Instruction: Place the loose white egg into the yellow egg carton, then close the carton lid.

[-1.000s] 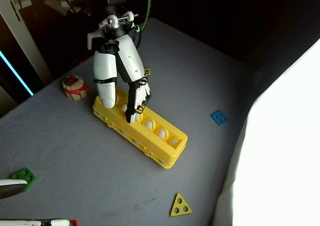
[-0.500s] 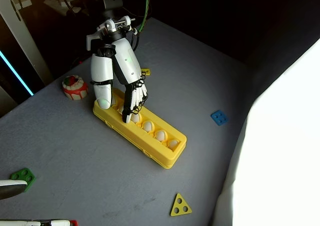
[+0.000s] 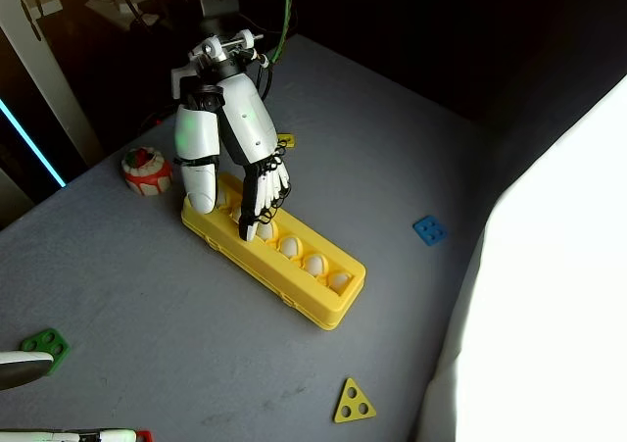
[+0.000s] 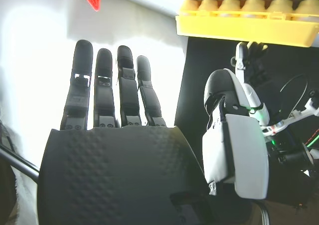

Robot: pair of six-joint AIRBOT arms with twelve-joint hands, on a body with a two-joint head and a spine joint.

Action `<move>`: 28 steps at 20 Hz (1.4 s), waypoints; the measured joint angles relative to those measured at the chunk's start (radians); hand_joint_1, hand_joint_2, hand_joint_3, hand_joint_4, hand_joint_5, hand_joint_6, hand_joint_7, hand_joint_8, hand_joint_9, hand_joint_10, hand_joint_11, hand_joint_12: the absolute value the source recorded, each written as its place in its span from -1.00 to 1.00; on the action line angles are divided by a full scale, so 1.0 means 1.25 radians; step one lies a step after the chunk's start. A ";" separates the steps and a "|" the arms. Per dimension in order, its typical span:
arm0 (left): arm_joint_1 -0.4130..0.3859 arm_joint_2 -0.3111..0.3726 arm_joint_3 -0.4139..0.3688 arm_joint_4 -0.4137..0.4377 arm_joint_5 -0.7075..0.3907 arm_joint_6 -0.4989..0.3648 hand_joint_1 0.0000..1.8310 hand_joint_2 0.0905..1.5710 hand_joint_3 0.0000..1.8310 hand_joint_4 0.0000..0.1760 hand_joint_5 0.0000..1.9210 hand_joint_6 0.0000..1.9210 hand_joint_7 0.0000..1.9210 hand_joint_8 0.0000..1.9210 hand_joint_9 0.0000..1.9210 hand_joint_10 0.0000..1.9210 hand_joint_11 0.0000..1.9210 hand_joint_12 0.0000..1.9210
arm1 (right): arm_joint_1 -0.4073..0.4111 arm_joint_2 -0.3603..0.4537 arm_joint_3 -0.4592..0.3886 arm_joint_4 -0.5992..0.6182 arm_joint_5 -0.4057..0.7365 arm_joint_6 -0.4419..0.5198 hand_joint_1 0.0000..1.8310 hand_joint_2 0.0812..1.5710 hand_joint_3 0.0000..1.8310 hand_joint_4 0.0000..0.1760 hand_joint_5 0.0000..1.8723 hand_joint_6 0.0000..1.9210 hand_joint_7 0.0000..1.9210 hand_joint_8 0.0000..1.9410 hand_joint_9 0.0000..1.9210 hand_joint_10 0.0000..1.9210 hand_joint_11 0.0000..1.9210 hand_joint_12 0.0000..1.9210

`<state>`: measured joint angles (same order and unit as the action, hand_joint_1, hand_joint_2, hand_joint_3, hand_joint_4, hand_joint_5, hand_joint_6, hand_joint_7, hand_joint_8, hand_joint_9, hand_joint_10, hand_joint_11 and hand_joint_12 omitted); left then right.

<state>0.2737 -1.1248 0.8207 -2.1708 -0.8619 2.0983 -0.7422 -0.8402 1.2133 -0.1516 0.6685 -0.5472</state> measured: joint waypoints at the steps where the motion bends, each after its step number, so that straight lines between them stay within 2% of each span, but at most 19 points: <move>1: -0.003 0.001 0.003 0.009 0.004 0.014 -0.80 0.67 -1.00 -1.00 -0.44 -1.00 -0.59 -0.32 -0.75 0.10 -0.99 0.72 | 0.000 0.000 0.000 0.000 0.000 0.000 -0.80 0.53 -1.00 -1.00 -0.88 -0.54 -0.67 -0.99 -0.98 -0.34 -1.00 0.14; 2: -0.009 0.005 0.005 0.016 0.009 0.029 -0.78 0.67 -1.00 -1.00 -0.44 -1.00 -0.58 -0.32 -0.75 0.10 -0.98 0.73 | 0.000 0.000 0.000 0.000 0.000 -0.001 -0.79 0.52 -1.00 -1.00 -0.86 -0.53 -0.65 -0.99 -0.96 -0.33 -1.00 0.17; 4: -0.025 0.006 0.023 0.016 0.016 0.117 -0.78 0.66 -1.00 -1.00 -0.42 -0.99 -0.55 -0.32 -0.72 0.11 -0.95 0.72 | 0.000 0.000 0.000 0.000 0.000 -0.002 -0.82 0.53 -1.00 -1.00 -0.87 -0.53 -0.65 -0.99 -0.96 -0.33 -1.00 0.21; 6: -0.048 0.009 0.048 0.018 0.041 0.227 -0.81 0.67 -1.00 -1.00 -0.42 -0.99 -0.55 -0.33 -0.71 0.08 -0.96 0.69 | 0.000 -0.001 0.000 0.000 0.000 -0.003 -0.82 0.52 -1.00 -1.00 -0.82 -0.50 -0.56 -0.96 -0.92 -0.28 -1.00 0.31; 7: -0.067 0.016 0.061 0.007 0.062 0.315 -0.83 0.67 -1.00 -1.00 -0.33 -0.95 -0.50 -0.29 -0.67 0.11 -0.91 0.67 | 0.000 -0.001 0.000 0.000 0.000 -0.003 -0.81 0.52 -1.00 -1.00 -0.73 -0.20 -0.40 -0.65 -0.75 0.10 -1.00 0.60; 8: -0.081 0.018 0.071 -0.008 0.069 0.377 -0.87 0.68 -1.00 -1.00 -0.28 -0.91 -0.48 -0.18 -0.65 0.18 -0.89 0.69 | 0.000 -0.001 0.001 0.001 0.000 -0.003 -0.84 0.54 -1.00 -1.00 -0.64 0.06 -0.43 -0.20 -0.68 0.34 -1.00 0.77; 9: -0.099 0.021 0.081 -0.018 0.081 0.446 -0.87 0.68 -1.00 -1.00 -0.24 -0.87 -0.50 -0.07 -0.64 0.23 -0.87 0.70 | 0.000 -0.001 0.001 0.000 0.000 -0.003 -0.86 0.55 -1.00 -1.00 -0.56 0.16 -0.45 0.11 -0.66 0.54 -1.00 0.94; 10: -0.123 0.025 0.095 -0.041 0.095 0.538 -0.85 0.68 -1.00 -1.00 -0.30 -0.52 -0.53 0.16 -0.63 0.34 -0.83 0.70 | 0.000 -0.001 0.001 0.000 0.000 -0.003 -0.88 0.55 -1.00 -1.00 -0.38 0.19 -0.39 0.30 -0.62 0.72 -0.85 0.99; 11: -0.139 0.026 0.104 -0.044 0.101 0.613 -0.86 0.69 -1.00 -1.00 -0.33 -0.26 -0.51 0.32 -0.60 0.45 -0.81 0.74 | 0.000 -0.001 0.001 0.001 0.000 -0.003 -0.88 0.55 -1.00 -1.00 -0.28 0.23 -0.27 0.36 -0.51 0.72 -0.70 1.00; 12: -0.154 0.031 0.106 -0.035 0.105 0.671 -0.84 0.69 -1.00 -1.00 -0.30 -0.17 -0.45 0.39 -0.57 0.52 -0.77 0.79 | 0.000 -0.001 0.001 0.000 0.001 -0.003 -0.90 0.56 -1.00 -1.00 -0.22 0.25 -0.19 0.38 -0.41 0.73 -0.58 1.00; 13: -0.163 0.034 0.106 -0.028 0.110 0.697 -0.80 0.68 -1.00 -1.00 -0.23 -0.14 -0.34 0.39 -0.44 0.58 -0.67 0.86 | 0.000 -0.001 0.001 0.001 0.003 -0.003 -0.90 0.58 -0.99 -1.00 -0.20 0.40 -0.09 0.54 -0.23 0.87 -0.38 1.00; 15: -0.168 0.040 0.103 -0.004 0.120 0.719 -0.83 0.68 -1.00 -1.00 -0.17 0.01 -0.20 0.43 -0.33 0.65 -0.57 0.94 | 0.000 -0.001 0.001 0.000 0.001 -0.004 -0.99 0.59 -1.00 -1.00 -0.07 0.61 0.11 0.67 0.04 0.95 -0.13 1.00; 17: -0.167 0.057 0.082 -0.003 0.126 0.718 -0.96 0.72 -1.00 -1.00 -0.17 0.31 -0.10 0.52 -0.21 0.72 -0.43 0.96 | 0.000 -0.001 0.001 0.001 0.002 -0.004 -1.00 0.58 -1.00 -1.00 0.11 0.76 0.26 0.73 0.21 1.00 0.12 1.00; 18: -0.167 0.065 0.069 -0.005 0.120 0.718 -0.99 0.73 -1.00 -1.00 -0.10 0.47 0.02 0.60 -0.06 0.79 -0.23 0.99 | 0.000 -0.001 0.001 0.002 0.002 -0.004 -1.00 0.60 -1.00 -1.00 0.23 0.84 0.31 0.84 0.31 1.00 0.34 1.00; 20: -0.165 0.074 0.055 -0.008 0.113 0.718 -1.00 0.72 -1.00 -1.00 -0.04 0.74 0.12 0.74 0.10 0.90 0.01 1.00 | 0.000 -0.001 0.001 0.001 0.003 -0.004 -1.00 0.60 -1.00 0.78 0.31 0.97 0.35 0.98 0.41 1.00 0.49 1.00; 21: -0.165 0.080 0.050 -0.008 0.112 0.718 -1.00 0.72 -1.00 -1.00 -0.03 0.83 0.15 0.79 0.15 0.94 0.10 1.00 | 0.000 -0.001 0.001 0.001 0.004 -0.004 -0.97 0.60 -1.00 0.96 0.35 0.99 0.41 1.00 0.47 1.00 0.55 1.00; 22: -0.160 0.083 0.050 -0.006 0.114 0.717 -1.00 0.71 -1.00 -1.00 -0.04 0.89 0.16 0.83 0.16 0.96 0.12 1.00 | 0.000 -0.001 0.001 0.002 0.003 -0.004 -0.99 0.61 -1.00 0.99 0.36 1.00 0.42 1.00 0.47 1.00 0.55 1.00; 26: -0.157 0.086 0.052 -0.005 0.121 0.718 -1.00 0.72 -1.00 -1.00 -0.03 0.96 0.15 0.90 0.18 1.00 0.14 1.00 | 0.000 -0.001 0.001 0.001 0.006 -0.004 -0.97 0.62 -0.99 1.00 0.35 1.00 0.41 1.00 0.48 1.00 0.58 1.00; 28: -0.157 0.088 0.059 -0.005 0.131 0.718 -1.00 0.71 -1.00 -1.00 -0.02 0.91 0.16 0.87 0.20 0.99 0.16 1.00 | 0.000 -0.001 0.001 0.001 0.006 -0.004 -0.96 0.62 -1.00 1.00 0.33 1.00 0.40 1.00 0.45 1.00 0.54 1.00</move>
